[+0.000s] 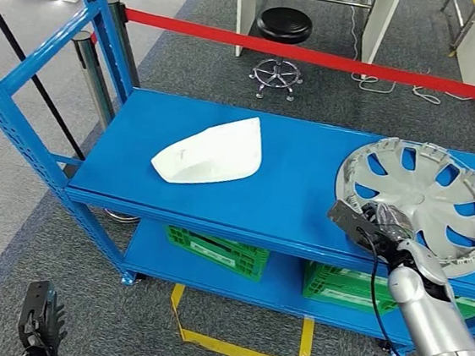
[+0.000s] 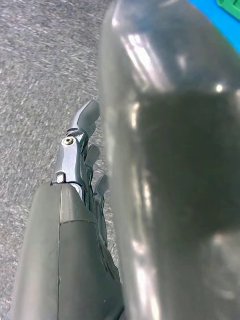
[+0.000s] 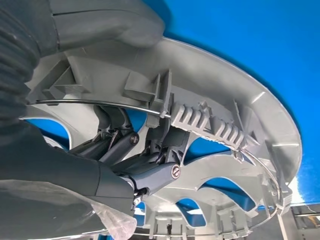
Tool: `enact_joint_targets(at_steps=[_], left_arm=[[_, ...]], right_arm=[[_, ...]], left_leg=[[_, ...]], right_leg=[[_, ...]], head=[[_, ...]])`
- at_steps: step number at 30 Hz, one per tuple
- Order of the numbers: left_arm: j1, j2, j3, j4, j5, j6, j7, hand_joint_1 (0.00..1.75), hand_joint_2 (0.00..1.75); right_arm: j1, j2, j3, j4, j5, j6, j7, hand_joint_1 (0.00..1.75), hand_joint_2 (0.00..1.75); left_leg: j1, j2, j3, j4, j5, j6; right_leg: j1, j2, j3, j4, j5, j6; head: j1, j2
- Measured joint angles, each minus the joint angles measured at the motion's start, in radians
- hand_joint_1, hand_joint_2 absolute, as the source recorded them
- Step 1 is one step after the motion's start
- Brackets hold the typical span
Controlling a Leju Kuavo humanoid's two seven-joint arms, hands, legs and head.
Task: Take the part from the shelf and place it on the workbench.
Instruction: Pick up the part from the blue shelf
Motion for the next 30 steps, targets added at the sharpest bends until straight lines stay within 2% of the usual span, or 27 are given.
enact_joint_targets(at_steps=[1,2,3,4,6,8,9,11,13,15,17,18,19,20,21,22,23,24,27,29,30], left_arm=[[0.001,0.0,0.001,0.002,-0.002,0.0,0.0,0.0,0.0],[0.003,-0.001,0.001,0.005,-0.003,-0.001,-0.001,0.0,0.0],[0.005,-0.002,0.001,0.008,-0.005,-0.001,-0.001,0.0,0.0],[0.007,-0.002,0.001,0.01,-0.006,-0.001,-0.002,0.0,0.0],[0.006,0.002,0.002,0.014,-0.007,-0.003,-0.006,0.0,0.0],[-0.001,0.008,0.009,0.021,-0.007,-0.008,-0.011,0.0,0.0],[-0.003,0.01,0.013,0.025,-0.007,-0.012,-0.014,0.0,0.0],[-0.006,0.013,0.02,0.032,-0.011,-0.017,-0.018,0.0,0.0],[-0.009,0.014,0.023,0.037,-0.017,-0.02,-0.022,0.0,0.0],[-0.013,0.014,0.026,0.042,-0.022,-0.021,-0.029,0.0,0.0],[-0.014,0.013,0.03,0.049,-0.025,-0.024,-0.035,0.0,0.0],[-0.014,0.013,0.033,0.053,-0.027,-0.025,-0.038,0.0,0.0],[-0.014,0.013,0.036,0.057,-0.028,-0.027,-0.042,0.0,0.0],[-0.014,0.013,0.039,0.06,-0.028,-0.03,-0.046,0.0,0.0],[-0.014,0.013,0.042,0.062,-0.029,-0.032,-0.05,0.0,0.0],[-0.014,0.013,0.044,0.065,-0.029,-0.034,-0.053,0.0,0.0],[-0.014,0.014,0.045,0.066,-0.03,-0.036,-0.056,0.0,0.0],[-0.014,0.014,0.048,0.068,-0.03,-0.037,-0.059,0.0,0.0],[-0.014,0.012,0.056,0.074,-0.032,-0.037,-0.069,0.0,0.0],[-0.016,0.012,0.061,0.075,-0.033,-0.037,-0.071,0.0,0.0],[-0.016,0.012,0.064,0.076,-0.033,-0.038,-0.071,0.0,0.0]], right_arm=[[0.0,0.0,0.001,0.002,-0.002,0.0,-0.002,1.75,1.75],[0.0,0.0,0.003,0.004,-0.003,0.0,-0.004,1.75,1.75],[0.0,0.0,0.004,0.006,-0.004,0.0,-0.006,1.75,1.75],[0.0,0.0,0.005,0.007,-0.006,0.0,-0.009,1.75,1.75],[-0.001,0.0,0.007,0.009,-0.01,0.0,-0.016,1.75,1.75],[-0.003,0.0,0.008,0.012,-0.016,-0.002,-0.027,1.75,1.75],[-0.003,0.0,0.009,0.014,-0.02,-0.005,-0.033,1.75,1.75],[-0.003,0.0,0.011,0.017,-0.027,-0.01,-0.046,1.75,1.75],[-0.002,0.0,0.016,0.018,-0.034,-0.012,-0.058,1.75,1.75],[-0.001,-0.001,0.024,0.02,-0.043,-0.012,-0.072,1.75,1.75],[0.001,-0.001,0.031,0.021,-0.056,-0.012,-0.087,1.75,1.75],[0.002,-0.001,0.034,0.021,-0.064,-0.012,-0.095,1.75,1.75],[0.002,-0.001,0.037,0.021,-0.071,-0.012,-0.102,1.75,1.75],[0.001,-0.001,0.04,0.02,-0.078,-0.012,-0.109,1.75,1.75],[-0.001,-0.002,0.042,0.019,-0.085,-0.012,-0.116,1.75,1.75],[-0.003,-0.002,0.045,0.018,-0.091,-0.012,-0.121,1.75,1.75],[-0.005,-0.003,0.047,0.014,-0.096,-0.012,-0.126,1.75,1.75],[-0.007,-0.003,0.051,0.01,-0.1,-0.012,-0.13,1.75,1.75],[-0.01,-0.005,0.061,-0.005,-0.109,-0.012,-0.138,1.75,1.75],[-0.015,-0.006,0.066,-0.012,-0.111,-0.012,-0.14,1.75,1.75],[-0.017,-0.006,0.069,-0.014,-0.111,-0.012,-0.14,1.75,1.75]], left_leg=[[0.001,0.0,-0.029,0.067,-0.03,-0.003],[0.002,0.0,-0.053,0.119,-0.048,-0.006],[0.002,0.0,-0.064,0.143,-0.048,-0.006],[0.003,0.0,-0.059,0.131,-0.03,-0.006],[0.004,0.0,-0.008,0.014,0.039,-0.002],[0.002,-0.001,0.039,-0.096,0.079,0.005],[0.001,-0.001,0.048,-0.12,0.082,0.009],[-0.001,-0.001,0.048,-0.128,0.08,0.021],[0.001,0.0,0.05,-0.137,0.086,0.035],[0.003,0.0,0.051,-0.142,0.09,0.046],[0.001,0.0,0.049,-0.141,0.09,0.05],[0.001,0.0,0.049,-0.141,0.089,0.05],[0.001,0.0,0.049,-0.14,0.089,0.05],[0.001,0.0,0.051,-0.139,0.088,0.049],[0.001,0.0,0.052,-0.138,0.086,0.047],[0.0,-0.001,0.052,-0.135,0.083,0.043],[-0.002,-0.001,0.05,-0.132,0.081,0.039],[-0.004,-0.001,0.048,-0.129,0.08,0.034],[-0.004,-0.001,0.043,-0.124,0.079,0.02],[-0.001,0.0,0.028,-0.084,0.05,0.01],[0.0,0.0,0.007,-0.034,0.021,0.005]], right_leg=[[0.0,-0.001,0.0,0.0,0.0,-0.002],[0.0,-0.001,0.0,0.0,-0.001,-0.002],[0.0,0.0,0.0,0.0,-0.001,-0.003],[0.0,0.0,0.001,0.0,-0.001,-0.002],[0.0,0.001,0.002,0.001,-0.002,-0.001],[0.004,0.002,-0.001,0.002,-0.002,0.006],[0.006,0.003,-0.003,0.002,-0.001,0.012],[0.006,0.005,-0.006,-0.002,0.002,0.024],[0.004,0.004,-0.018,0.014,-0.013,0.033],[0.002,0.003,-0.064,0.105,-0.064,0.038],[0.002,0.004,-0.128,0.236,-0.118,0.04],[0.002,0.004,-0.148,0.273,-0.124,0.042],[0.002,0.003,-0.151,0.274,-0.111,0.042],[0.002,0.003,-0.132,0.235,-0.081,0.041],[0.001,0.002,-0.1,0.168,-0.043,0.04],[0.001,0.001,-0.065,0.101,-0.017,0.039],[0.002,0.001,-0.037,0.048,-0.001,0.036],[0.003,0.002,-0.021,0.02,0.002,0.034],[0.004,0.003,-0.017,0.01,-0.001,0.02],[0.001,0.002,-0.014,0.007,0.001,0.006],[0.0,0.001,-0.013,0.006,0.001,0.001]], head=[[-0.001,0.0],[-0.001,0.0],[-0.001,0.0],[-0.001,0.0],[-0.001,0.0],[-0.001,0.0],[-0.001,0.0],[0.0,0.0],[0.002,0.0],[0.006,0.0],[0.007,0.0],[0.006,0.0],[0.006,0.0],[0.006,0.0],[0.007,0.0],[0.007,0.0],[0.006,0.0],[0.005,0.0],[0.005,0.0],[0.003,0.0],[0.002,0.0]])
